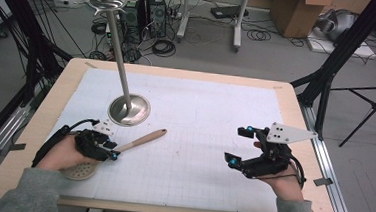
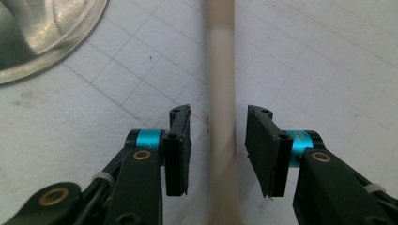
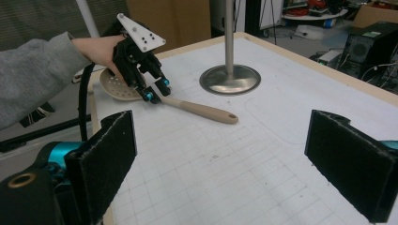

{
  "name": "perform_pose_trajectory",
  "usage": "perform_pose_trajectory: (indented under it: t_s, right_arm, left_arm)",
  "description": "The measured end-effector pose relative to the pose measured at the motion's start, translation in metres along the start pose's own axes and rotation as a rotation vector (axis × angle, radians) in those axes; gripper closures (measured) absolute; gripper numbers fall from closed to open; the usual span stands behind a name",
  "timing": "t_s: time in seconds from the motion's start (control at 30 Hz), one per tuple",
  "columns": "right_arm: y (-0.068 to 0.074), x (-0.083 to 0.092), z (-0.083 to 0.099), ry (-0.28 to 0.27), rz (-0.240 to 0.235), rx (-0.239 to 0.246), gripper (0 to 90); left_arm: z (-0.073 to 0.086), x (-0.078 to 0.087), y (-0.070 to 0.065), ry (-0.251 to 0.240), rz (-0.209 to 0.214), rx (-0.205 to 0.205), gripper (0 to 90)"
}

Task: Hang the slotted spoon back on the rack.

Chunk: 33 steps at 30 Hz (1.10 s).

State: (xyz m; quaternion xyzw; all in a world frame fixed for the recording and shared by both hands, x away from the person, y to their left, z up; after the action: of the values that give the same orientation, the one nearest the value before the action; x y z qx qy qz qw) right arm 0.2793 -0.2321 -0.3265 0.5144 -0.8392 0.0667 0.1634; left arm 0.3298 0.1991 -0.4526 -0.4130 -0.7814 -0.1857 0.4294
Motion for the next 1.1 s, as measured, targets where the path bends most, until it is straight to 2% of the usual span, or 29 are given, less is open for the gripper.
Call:
perform_pose_trajectory:
  t_s: [0.43,0.5,0.53,0.97,1.1]
  right_arm:
    - [-0.0002,0.0002,0.0001,0.001,0.0,0.003,8.2]
    - [-0.0001,0.0003,0.0,0.0,0.001,0.003,8.2]
    - [0.0001,0.0002,0.0,0.002,0.001,0.003,8.2]
    - [0.0001,-0.0007,0.0003,0.006,0.0,0.004,8.2]
    - [-0.0008,-0.0017,0.0015,0.01,0.001,0.002,8.2]
  left_arm:
    - [0.0035,-0.0005,0.0007,0.015,0.003,0.008,68.1]
    - [0.0036,-0.0008,0.0003,0.011,0.001,0.008,70.4]
    - [0.0036,-0.0003,-0.0002,0.014,0.007,-0.001,77.1]
    - [0.0042,-0.0002,-0.0007,-0.001,0.012,-0.008,77.7]
    - [0.0045,0.0009,0.0013,-0.011,0.029,0.013,77.7]
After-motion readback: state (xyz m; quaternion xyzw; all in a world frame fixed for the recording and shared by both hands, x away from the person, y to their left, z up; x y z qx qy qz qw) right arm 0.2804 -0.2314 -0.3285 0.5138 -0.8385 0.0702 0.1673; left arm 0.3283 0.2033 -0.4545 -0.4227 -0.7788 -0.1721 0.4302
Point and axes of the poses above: each handheld gripper's, and its own axes: x roughly backward along the jaws, z roughly out of its underside, y roughly to its left, the point moved 4 cm from there along -x, roughly forward along the jaws, and after that the axes turned 3 degrees about x, right-handed, at the moved point
